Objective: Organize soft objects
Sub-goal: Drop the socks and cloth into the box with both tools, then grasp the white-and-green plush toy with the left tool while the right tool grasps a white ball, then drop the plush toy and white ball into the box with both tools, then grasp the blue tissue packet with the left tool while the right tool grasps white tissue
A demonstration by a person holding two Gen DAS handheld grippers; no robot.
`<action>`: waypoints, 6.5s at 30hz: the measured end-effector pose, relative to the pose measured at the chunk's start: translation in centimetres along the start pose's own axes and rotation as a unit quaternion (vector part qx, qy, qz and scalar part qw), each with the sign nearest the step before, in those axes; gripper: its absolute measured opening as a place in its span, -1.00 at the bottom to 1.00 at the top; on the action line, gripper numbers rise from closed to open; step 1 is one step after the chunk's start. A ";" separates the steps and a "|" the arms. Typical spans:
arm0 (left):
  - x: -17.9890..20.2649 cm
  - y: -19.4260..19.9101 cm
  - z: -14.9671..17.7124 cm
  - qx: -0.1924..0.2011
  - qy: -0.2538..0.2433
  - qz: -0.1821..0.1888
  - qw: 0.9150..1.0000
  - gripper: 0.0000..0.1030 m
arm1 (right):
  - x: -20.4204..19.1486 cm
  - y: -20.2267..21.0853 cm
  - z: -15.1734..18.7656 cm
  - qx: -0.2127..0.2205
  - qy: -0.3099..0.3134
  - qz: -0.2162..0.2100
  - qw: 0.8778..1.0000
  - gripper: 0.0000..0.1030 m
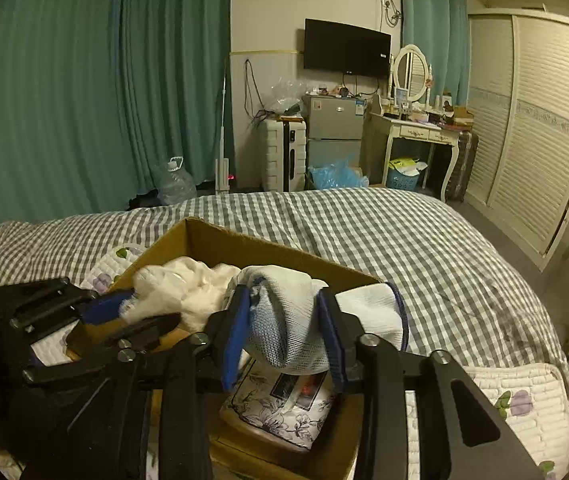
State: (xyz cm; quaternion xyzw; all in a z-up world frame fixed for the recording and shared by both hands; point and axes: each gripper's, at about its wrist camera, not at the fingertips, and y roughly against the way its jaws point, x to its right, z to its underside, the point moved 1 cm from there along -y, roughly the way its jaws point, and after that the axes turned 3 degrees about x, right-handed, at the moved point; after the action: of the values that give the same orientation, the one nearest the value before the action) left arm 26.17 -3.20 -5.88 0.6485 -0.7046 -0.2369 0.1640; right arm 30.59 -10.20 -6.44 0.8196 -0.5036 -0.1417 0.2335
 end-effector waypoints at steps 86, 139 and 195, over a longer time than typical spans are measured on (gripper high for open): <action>2.0 4.8 15.0 -0.049 0.026 -0.004 0.998 -0.09 | -1.2 2.3 16.3 -0.160 0.036 -0.015 0.986 -0.43; -1.9 0.5 0.0 0.032 -0.007 -0.014 0.999 -0.09 | -0.8 -0.8 -3.1 -0.001 -0.037 0.013 0.999 -0.40; -5.7 11.8 11.8 0.024 0.076 -0.055 0.995 0.78 | -7.4 11.3 10.6 0.006 -0.039 0.062 0.997 0.49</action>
State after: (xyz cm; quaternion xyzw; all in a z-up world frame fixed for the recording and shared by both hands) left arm 10.59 4.39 -8.81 0.7061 -0.6588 -0.1787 0.1884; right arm 13.68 -10.47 -9.60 0.7819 -0.5632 -0.1554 0.2175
